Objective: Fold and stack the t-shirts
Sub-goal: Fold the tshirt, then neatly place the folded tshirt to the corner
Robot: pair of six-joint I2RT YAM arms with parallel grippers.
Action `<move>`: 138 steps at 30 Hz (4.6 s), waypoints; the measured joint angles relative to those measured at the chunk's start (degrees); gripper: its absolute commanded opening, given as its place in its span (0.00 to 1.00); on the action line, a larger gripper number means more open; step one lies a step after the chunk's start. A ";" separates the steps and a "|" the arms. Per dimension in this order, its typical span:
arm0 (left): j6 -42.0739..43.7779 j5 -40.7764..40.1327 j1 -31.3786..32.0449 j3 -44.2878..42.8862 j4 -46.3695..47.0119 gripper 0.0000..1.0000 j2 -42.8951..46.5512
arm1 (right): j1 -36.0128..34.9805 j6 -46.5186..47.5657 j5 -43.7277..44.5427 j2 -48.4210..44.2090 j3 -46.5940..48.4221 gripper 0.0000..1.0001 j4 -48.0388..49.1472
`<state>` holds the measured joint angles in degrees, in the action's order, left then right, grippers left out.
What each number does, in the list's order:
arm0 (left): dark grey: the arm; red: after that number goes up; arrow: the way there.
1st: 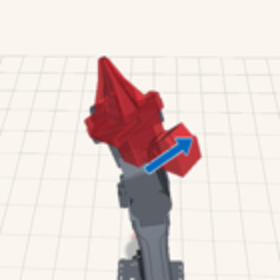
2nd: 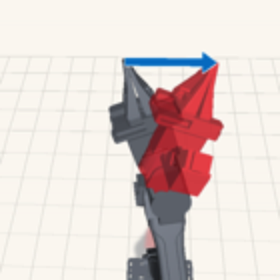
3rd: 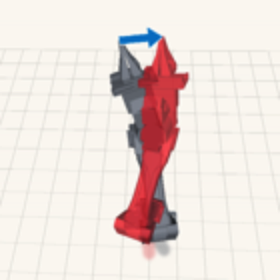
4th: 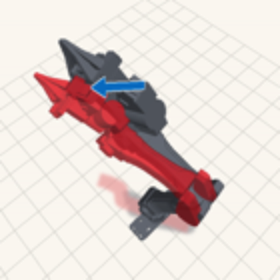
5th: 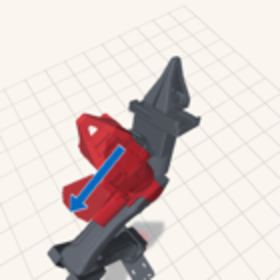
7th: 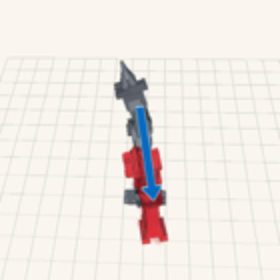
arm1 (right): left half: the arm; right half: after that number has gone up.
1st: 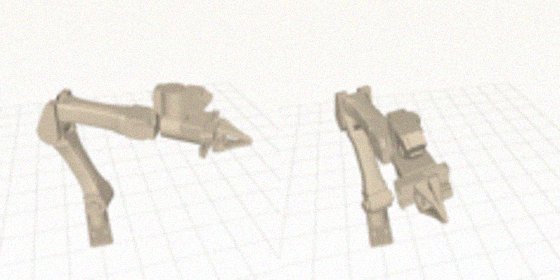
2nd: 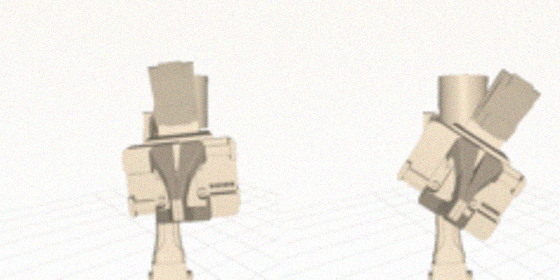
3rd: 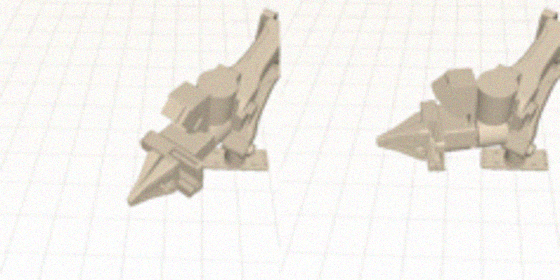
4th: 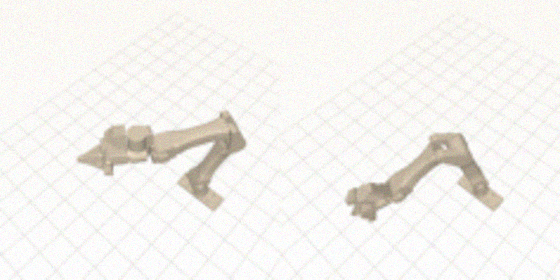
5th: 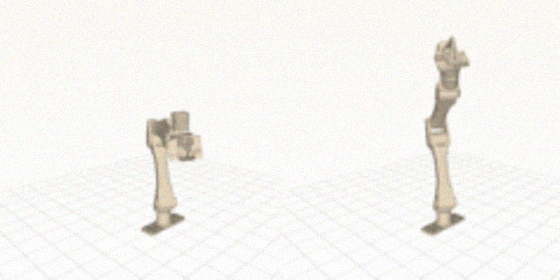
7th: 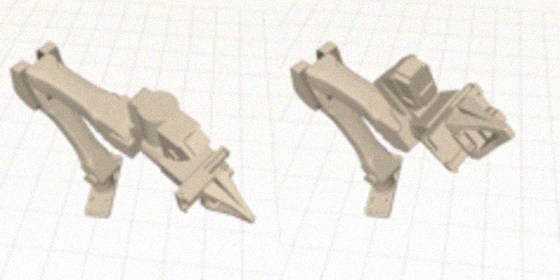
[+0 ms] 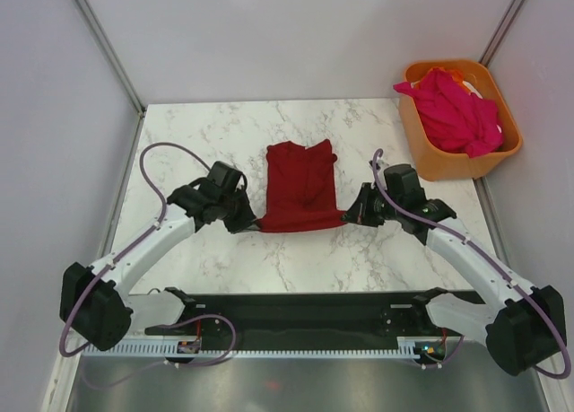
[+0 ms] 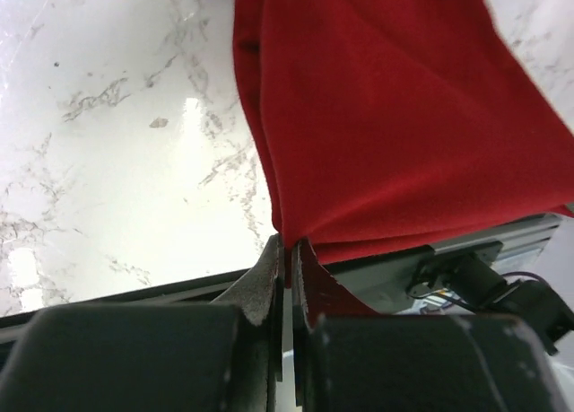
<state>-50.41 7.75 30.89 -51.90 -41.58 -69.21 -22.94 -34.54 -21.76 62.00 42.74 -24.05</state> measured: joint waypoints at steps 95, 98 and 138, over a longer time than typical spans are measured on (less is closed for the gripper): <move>7.37 17.03 -7.96 -56.87 8.55 0.66 -62.23 | 10.05 -40.70 -32.22 87.71 54.14 0.40 67.52; 6.64 15.21 -7.91 -53.33 9.99 0.65 -63.19 | 10.05 -40.74 -32.26 87.71 54.10 0.40 67.47; 8.31 2.86 -10.27 -36.70 11.93 0.66 -52.19 | 9.03 -13.86 -27.41 35.78 25.68 0.89 35.10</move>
<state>-42.11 10.61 20.62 -88.60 -29.65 -121.40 -13.91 -48.40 -49.17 97.78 68.42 11.05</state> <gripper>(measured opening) 0.660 0.898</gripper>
